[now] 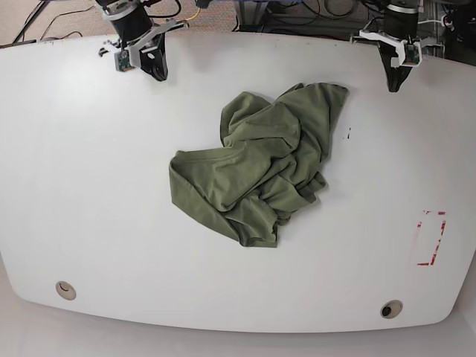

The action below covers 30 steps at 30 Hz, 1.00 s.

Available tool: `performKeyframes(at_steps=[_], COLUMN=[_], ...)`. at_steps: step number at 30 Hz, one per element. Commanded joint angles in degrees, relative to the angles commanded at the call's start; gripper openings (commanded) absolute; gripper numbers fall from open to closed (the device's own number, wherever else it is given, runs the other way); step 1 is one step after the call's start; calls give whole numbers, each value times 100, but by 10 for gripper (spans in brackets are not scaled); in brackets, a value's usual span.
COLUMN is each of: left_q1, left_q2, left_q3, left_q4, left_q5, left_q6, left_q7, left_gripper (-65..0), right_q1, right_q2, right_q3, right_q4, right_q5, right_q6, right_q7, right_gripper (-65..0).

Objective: Layout the t-shirt on the table in an organized manner, then fold the t-shirt properly
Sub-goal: 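Lower the right gripper to the edge of the green t-shirt pile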

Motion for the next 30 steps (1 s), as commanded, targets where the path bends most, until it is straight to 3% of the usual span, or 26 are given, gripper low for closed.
performKeyframes(at_steps=[4, 10, 18, 22, 26, 30], left_q1=[-264, -492, -826, -976, -1116, -1222], left_q2=[-149, -237, -273, -290, -431, -413], left_q3=[26, 26, 26, 141, 229, 299], left_q4=[-9, -26, -35, -35, -26, -26], left_q5=[0, 0, 0, -9, -44, -44], left_q6=[0, 0, 0, -9, -9, -9], left_q7=[0, 0, 123, 440, 686, 730], left_gripper=[-647, -646, -644, -643, -564, -433], right_q1=[607, 1240, 1855, 2101, 2338, 2629], right_q2=[-141, -308, -325, -325, -325, -325], right_q3=[0, 9, -18, -176, -176, -167], right_q4=[0, 9, 0, -9, -53, -237], right_q5=[0, -26, -9, -53, -53, -53], right_q6=[0, 9, 9, -9, -26, -220], right_q7=[-774, -1415, -1793, -1802, -1811, -2084], right_gripper=[-644, -634, -393, -371, -368, -366])
